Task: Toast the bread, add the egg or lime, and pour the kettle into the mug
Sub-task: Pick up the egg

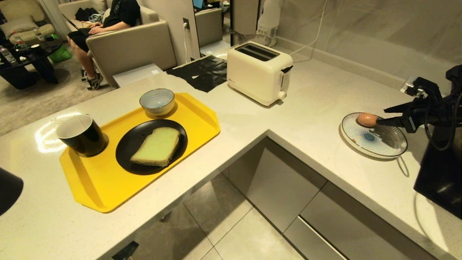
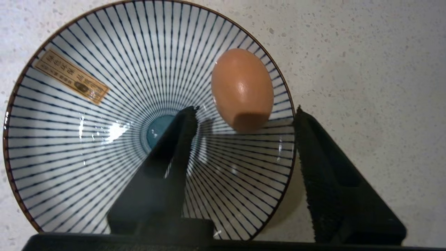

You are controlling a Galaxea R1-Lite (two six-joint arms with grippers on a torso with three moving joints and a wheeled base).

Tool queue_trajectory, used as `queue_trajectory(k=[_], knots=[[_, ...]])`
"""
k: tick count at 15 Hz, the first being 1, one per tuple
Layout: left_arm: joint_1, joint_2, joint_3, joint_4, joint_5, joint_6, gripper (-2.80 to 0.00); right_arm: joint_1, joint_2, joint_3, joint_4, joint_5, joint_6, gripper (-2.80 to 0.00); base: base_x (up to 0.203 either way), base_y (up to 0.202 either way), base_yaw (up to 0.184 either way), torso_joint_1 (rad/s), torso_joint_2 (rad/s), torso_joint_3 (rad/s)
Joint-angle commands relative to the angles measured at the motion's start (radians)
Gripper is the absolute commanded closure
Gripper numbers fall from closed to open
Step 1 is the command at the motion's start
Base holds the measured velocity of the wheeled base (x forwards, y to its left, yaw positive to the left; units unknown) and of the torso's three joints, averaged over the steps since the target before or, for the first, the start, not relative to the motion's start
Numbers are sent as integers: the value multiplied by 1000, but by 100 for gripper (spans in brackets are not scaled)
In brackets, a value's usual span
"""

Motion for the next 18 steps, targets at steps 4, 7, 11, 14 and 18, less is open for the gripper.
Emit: queue_trajectory(k=[4,7,11,14,18], knots=[[1,0,0,0,0,0,0,20,21,0,2,-16,-7,-280,0,0,0,0,0,0],[0,0,0,0,0,0,0,35,39,-2,-3,-19,-10,-280,0,0,0,0,0,0],[1,0,0,1,0,0,0,44,47,-2,-8,-72,-10,-280,0,0,0,0,0,0],[1,0,0,0,0,0,0,49,51,-2,-10,-73,-11,-280,0,0,0,0,0,0],[0,-1,0,0,0,0,0,49,53,-2,-9,-73,-80,-280,0,0,0,0,0,0]])
